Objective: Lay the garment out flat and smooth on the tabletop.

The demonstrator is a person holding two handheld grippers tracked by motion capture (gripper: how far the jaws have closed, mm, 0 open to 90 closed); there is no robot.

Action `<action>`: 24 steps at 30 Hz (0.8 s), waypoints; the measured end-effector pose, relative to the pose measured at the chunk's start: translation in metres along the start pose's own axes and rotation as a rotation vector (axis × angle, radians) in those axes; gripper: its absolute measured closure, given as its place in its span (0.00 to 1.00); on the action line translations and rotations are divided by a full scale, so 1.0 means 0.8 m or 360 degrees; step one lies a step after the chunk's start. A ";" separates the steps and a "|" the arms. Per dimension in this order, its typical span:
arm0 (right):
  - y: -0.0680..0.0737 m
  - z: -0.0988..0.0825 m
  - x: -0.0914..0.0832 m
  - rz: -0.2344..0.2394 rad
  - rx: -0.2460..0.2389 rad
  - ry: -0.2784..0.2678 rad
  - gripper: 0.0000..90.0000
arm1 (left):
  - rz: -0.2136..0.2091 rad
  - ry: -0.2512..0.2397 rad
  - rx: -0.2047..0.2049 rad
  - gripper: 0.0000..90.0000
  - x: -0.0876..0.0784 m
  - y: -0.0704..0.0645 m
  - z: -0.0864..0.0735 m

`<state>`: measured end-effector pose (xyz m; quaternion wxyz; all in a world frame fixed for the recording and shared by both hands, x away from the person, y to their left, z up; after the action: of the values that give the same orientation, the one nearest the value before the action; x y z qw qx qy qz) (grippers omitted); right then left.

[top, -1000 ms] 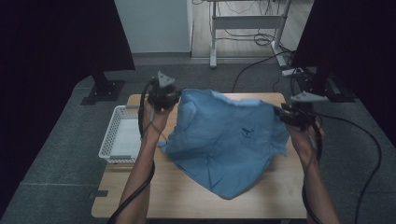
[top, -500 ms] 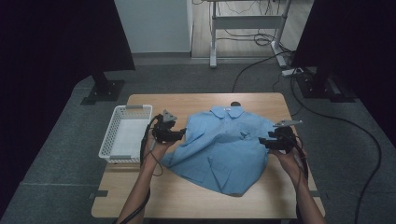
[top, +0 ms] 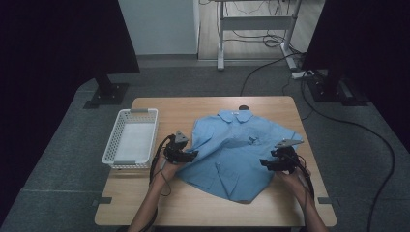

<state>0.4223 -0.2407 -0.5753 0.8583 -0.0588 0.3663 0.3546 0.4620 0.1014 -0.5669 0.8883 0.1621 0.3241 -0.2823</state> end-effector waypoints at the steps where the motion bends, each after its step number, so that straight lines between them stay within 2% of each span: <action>1: 0.004 -0.003 0.002 0.0010 -0.0002 0.0001 0.34 | 0.0004 0.0009 -0.0001 0.37 0.003 0.000 -0.003; 7: 0.030 -0.025 0.009 0.0044 -0.0037 0.0018 0.34 | 0.0044 0.0075 -0.0004 0.36 0.018 0.006 -0.022; 14: 0.064 -0.040 0.007 0.0069 -0.0111 0.0027 0.33 | 0.0062 0.0065 -0.0038 0.37 0.028 0.015 -0.025; 18: 0.078 -0.045 0.008 0.0076 -0.0157 0.0055 0.33 | 0.0074 0.0052 -0.0069 0.48 0.033 0.022 -0.021; 20: 0.081 -0.050 0.012 0.0064 -0.0192 0.0103 0.33 | 0.0068 0.0057 -0.0062 0.59 0.033 0.022 -0.019; 21: 0.082 -0.052 0.013 0.0045 -0.0221 0.0099 0.34 | 0.0061 0.0064 -0.0058 0.65 0.033 0.022 -0.019; 22: 0.082 -0.052 0.013 0.0048 -0.0212 0.0087 0.40 | 0.0058 0.0076 -0.0050 0.75 0.033 0.022 -0.018; 24: 0.084 -0.052 0.010 0.0067 -0.0228 0.0085 0.57 | 0.0053 0.0102 -0.0055 0.87 0.032 0.022 -0.017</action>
<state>0.3578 -0.2016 -0.5999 0.8342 -0.1217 0.3639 0.3960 0.4824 0.1114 -0.5925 0.8847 0.1611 0.3544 -0.2564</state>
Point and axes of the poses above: each handheld gripper's, and its own axes: x roughly forward along the jaws, z roughly out of its top, y roughly to its left, the point moved 7 cm from there along x, roughly forward along the jaws, and after that the axes turned 6 degrees about z, right-handed, at the moved point
